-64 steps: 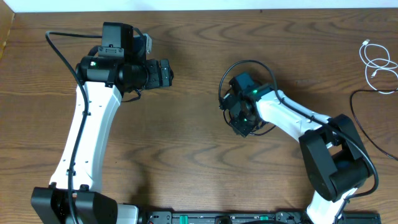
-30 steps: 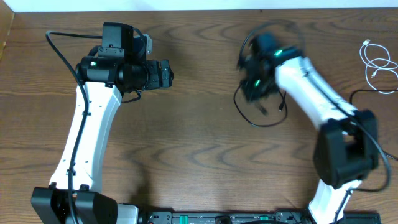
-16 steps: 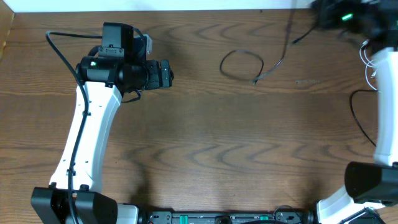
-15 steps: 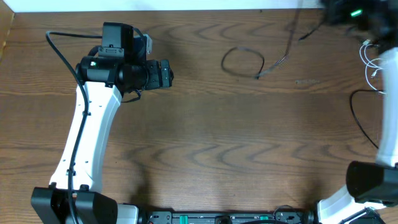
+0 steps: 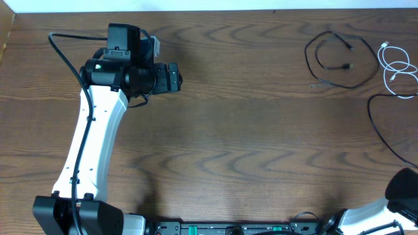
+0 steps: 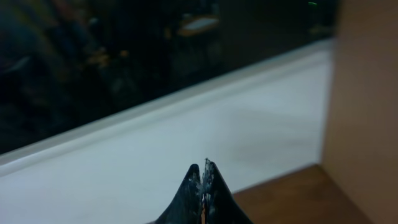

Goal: Untangle cables
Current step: 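Carry the black cable to the top-right corner and release it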

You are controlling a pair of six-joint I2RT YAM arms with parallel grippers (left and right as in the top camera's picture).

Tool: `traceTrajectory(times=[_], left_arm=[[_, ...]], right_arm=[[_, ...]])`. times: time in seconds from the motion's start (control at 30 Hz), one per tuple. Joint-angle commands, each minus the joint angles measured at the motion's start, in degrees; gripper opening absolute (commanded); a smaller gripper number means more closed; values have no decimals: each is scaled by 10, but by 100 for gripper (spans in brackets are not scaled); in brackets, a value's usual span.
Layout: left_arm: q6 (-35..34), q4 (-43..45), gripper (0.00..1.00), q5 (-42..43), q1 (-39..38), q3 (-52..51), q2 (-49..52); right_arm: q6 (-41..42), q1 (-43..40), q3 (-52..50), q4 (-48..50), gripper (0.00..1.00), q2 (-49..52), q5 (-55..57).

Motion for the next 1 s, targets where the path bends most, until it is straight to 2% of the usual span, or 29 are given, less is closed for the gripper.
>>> traceTrajectory(times=[0.0, 0.13, 0.27, 0.33, 0.4, 0.47, 0.6, 0.63, 0.73, 0.83, 0.9, 0.97], left_arm=[[3, -2, 94, -7, 2, -1, 5], [-1, 0, 94, -5, 2, -1, 5], [-1, 5, 94, -1, 0, -1, 6], [-1, 5, 94, -1, 0, -1, 6], [-1, 5, 94, -1, 0, -1, 6], [-1, 5, 94, -1, 0, -1, 6], [-1, 5, 94, -1, 0, -1, 6], [-1, 5, 94, -1, 0, -1, 6], [-1, 5, 94, -2, 0, -1, 6], [-1, 4, 94, -2, 0, -1, 6], [-1, 4, 94, -2, 0, -1, 6], [-1, 2, 94, -2, 0, -1, 6]], right_arm=[[9, -40, 6, -16, 1, -2, -1], [-8, -59, 6, -70, 1, 15, -3], [-16, -40, 3, -155, 1, 39, -5], [-29, -26, 0, -192, 13, 53, -4], [-40, -8, -4, -231, 31, 69, 0], [-52, 7, -5, -267, 39, 86, 0], [-48, 50, -5, -330, 46, 133, 13], [-31, 60, -5, -339, 47, 144, 27], [46, 98, -5, -362, 59, 182, 109], [103, 132, -5, -375, 61, 218, 174], [102, 153, -5, -370, 61, 242, 180], [68, 172, -5, -357, 61, 264, 177]])
